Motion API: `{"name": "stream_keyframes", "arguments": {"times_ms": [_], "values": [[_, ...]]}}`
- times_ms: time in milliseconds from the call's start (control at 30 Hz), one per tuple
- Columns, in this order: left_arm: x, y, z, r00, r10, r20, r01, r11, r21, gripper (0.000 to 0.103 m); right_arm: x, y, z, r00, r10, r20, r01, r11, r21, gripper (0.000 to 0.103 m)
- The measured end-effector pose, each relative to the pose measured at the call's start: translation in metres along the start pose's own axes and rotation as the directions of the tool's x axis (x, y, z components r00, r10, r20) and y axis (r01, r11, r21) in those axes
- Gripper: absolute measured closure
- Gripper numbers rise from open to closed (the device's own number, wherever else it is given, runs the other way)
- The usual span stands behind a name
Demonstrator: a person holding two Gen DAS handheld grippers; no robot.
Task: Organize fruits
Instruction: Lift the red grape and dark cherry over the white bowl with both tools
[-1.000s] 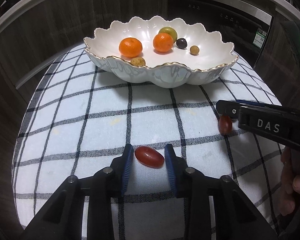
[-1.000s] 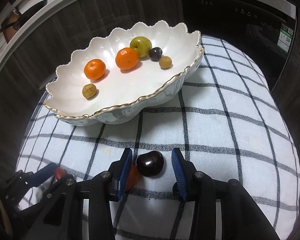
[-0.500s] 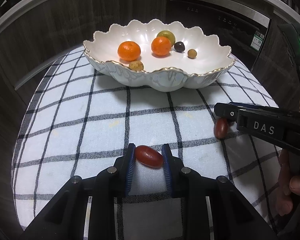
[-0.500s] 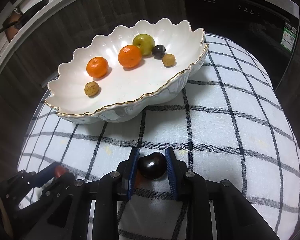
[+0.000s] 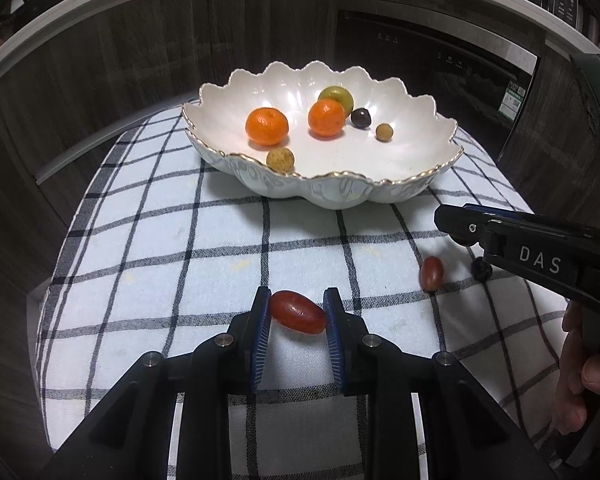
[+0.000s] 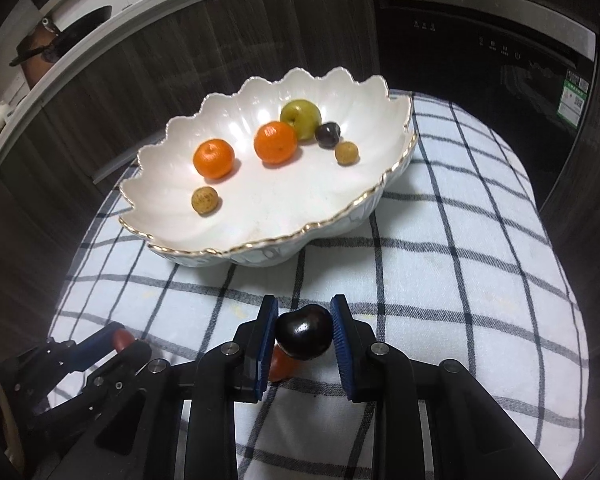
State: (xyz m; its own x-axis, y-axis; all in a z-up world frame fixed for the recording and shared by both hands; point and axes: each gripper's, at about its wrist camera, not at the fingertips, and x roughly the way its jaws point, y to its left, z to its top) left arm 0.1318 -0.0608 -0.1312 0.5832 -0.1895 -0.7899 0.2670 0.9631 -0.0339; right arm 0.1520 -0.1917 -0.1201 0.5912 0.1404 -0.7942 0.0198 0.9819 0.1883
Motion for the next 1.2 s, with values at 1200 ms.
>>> {"name": "stream_keyframes", "arguments": {"times_ms": [1200], "values": [[-0.039, 0.0, 0.072, 0.992, 0.001, 0.125, -0.004, 1.0, 0.02, 0.076, -0.055, 0.01, 0.052, 0.99, 0.027, 0.136, -0.024, 0.999, -0.021, 0.074]]}}
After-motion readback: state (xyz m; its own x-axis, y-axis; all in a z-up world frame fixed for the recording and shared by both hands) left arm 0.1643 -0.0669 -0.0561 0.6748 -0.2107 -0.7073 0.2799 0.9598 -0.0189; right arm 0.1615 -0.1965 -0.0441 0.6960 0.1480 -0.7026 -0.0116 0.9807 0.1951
